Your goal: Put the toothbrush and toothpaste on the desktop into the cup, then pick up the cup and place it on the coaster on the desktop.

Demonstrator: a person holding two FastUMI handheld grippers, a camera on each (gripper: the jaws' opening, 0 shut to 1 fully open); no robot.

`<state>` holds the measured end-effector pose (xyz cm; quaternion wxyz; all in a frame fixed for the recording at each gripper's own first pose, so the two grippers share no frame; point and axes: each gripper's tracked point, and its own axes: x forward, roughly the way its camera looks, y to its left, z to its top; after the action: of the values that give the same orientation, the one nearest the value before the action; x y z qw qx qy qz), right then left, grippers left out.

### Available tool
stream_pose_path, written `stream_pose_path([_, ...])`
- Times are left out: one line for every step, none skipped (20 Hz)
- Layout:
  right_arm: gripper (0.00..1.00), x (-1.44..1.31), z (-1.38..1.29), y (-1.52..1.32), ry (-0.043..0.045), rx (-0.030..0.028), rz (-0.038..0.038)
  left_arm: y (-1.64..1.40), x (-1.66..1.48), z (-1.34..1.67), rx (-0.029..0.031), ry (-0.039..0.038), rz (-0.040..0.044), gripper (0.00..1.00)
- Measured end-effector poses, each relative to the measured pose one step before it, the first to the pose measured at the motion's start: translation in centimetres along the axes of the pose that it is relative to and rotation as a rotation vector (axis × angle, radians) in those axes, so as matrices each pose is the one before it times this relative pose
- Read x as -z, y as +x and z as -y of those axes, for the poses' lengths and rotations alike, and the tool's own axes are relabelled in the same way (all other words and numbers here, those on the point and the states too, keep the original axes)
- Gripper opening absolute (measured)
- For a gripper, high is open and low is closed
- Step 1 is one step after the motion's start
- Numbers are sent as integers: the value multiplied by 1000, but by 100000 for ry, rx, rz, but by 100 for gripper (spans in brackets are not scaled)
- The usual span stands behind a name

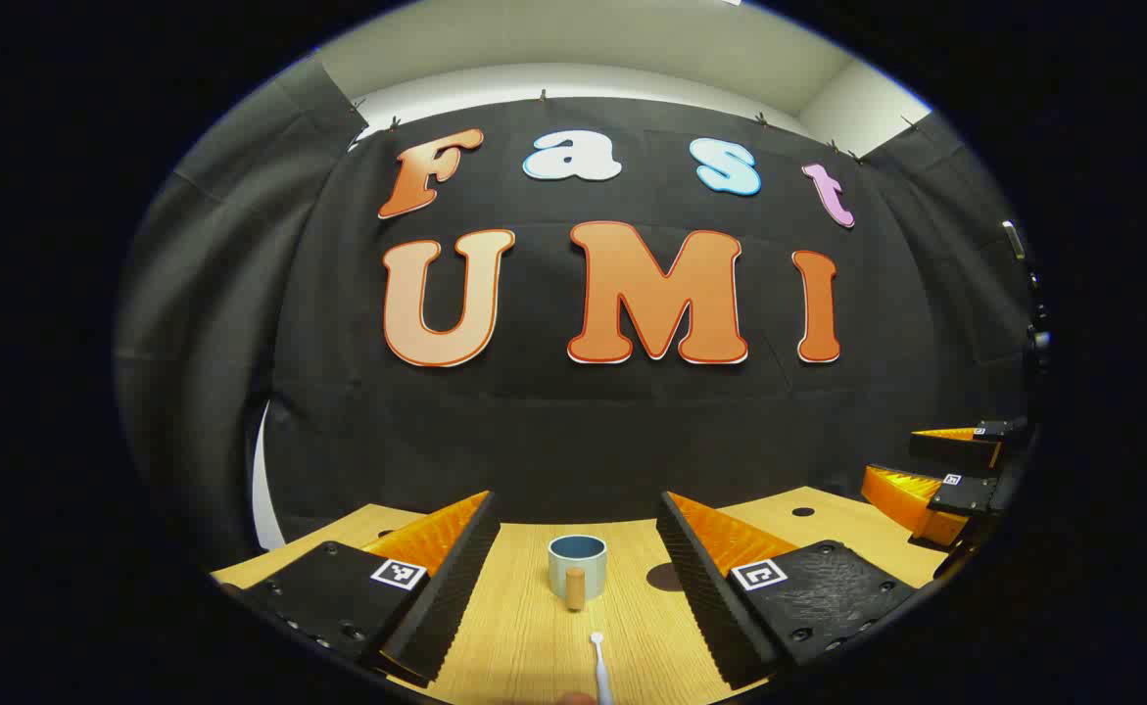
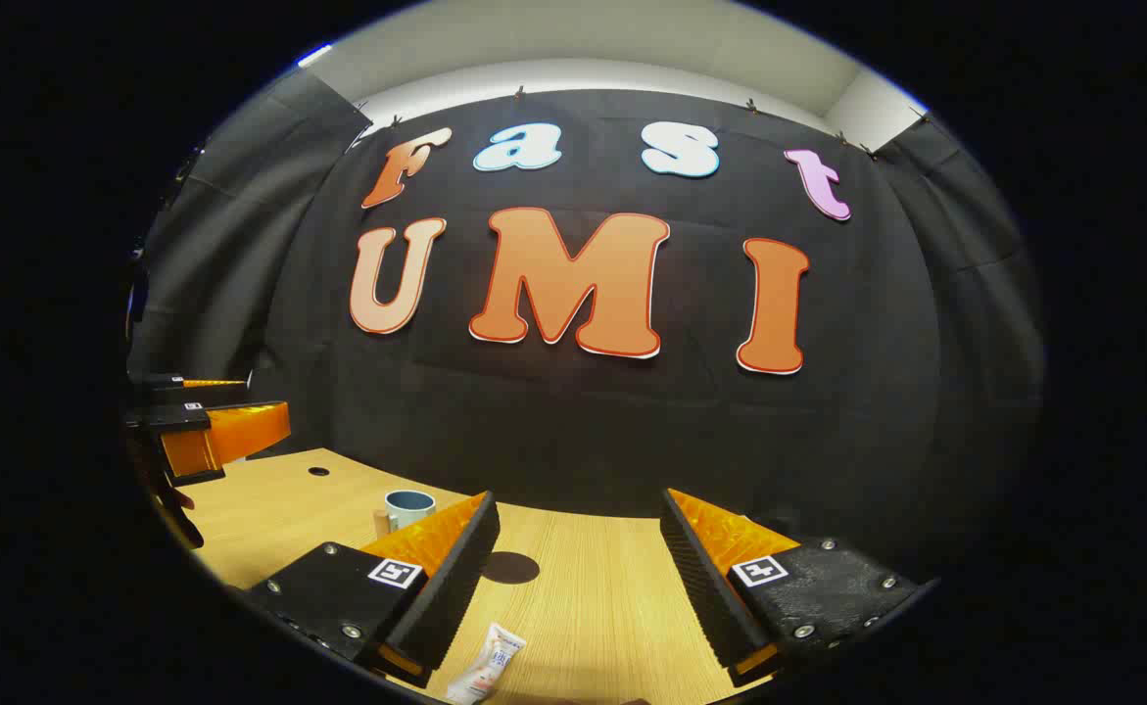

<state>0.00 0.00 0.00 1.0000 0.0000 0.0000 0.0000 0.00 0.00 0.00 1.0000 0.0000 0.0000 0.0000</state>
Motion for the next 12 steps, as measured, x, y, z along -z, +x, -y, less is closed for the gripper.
stream_pose_path([99, 98, -40, -87, 224, -345, 171, 64, 170, 130, 682, -1081, -401, 97])
stream_pose_path([99, 82, -8, -12, 326, -315, -155, 45, 208, 231, 290, -1031, -326, 97])
stream_pose_path([99, 146, 41, -71, 302, -251, -88, 153, 36, 114, 384, -523, -466, 97])
stream_pose_path([99, 77, 49, -4, 92, -99, -114, -48, 237, -27, -99, -354, -212, 97])
stream_pose_path([99, 58, 140, 87, 61, -23, -8, 40, 91, 83, 379, -184, -506, 97])
stream_pose_path([99, 73, 117, 22, 59, 24, -301, 71, 296, -63, -331, 8, -484, 100])
stream_pose_path([99, 164, 53, 17, 199, -185, -446, 131, -87, 22, 31, -157, -547, 97])
stream_pose_path([99, 155, -37, -5, 148, -378, -489, 68, 308, 77, 129, -360, -333, 97])
stream_pose_path([99, 170, 37, -94, 302, -147, -661, 91, 118, 167, 109, -87, -390, 97])
stream_pose_path([99, 143, 57, 5, 335, 30, -378, -103, 108, -47, -674, 231, -164, 97])
stream_pose_path([99, 22, 123, -21, 386, 207, -370, 87, -49, -36, -513, 527, -612, 97])
stream_pose_path([99, -63, 41, -67, 332, -254, -55, 38, 84, 10, -220, 276, -153, 97])
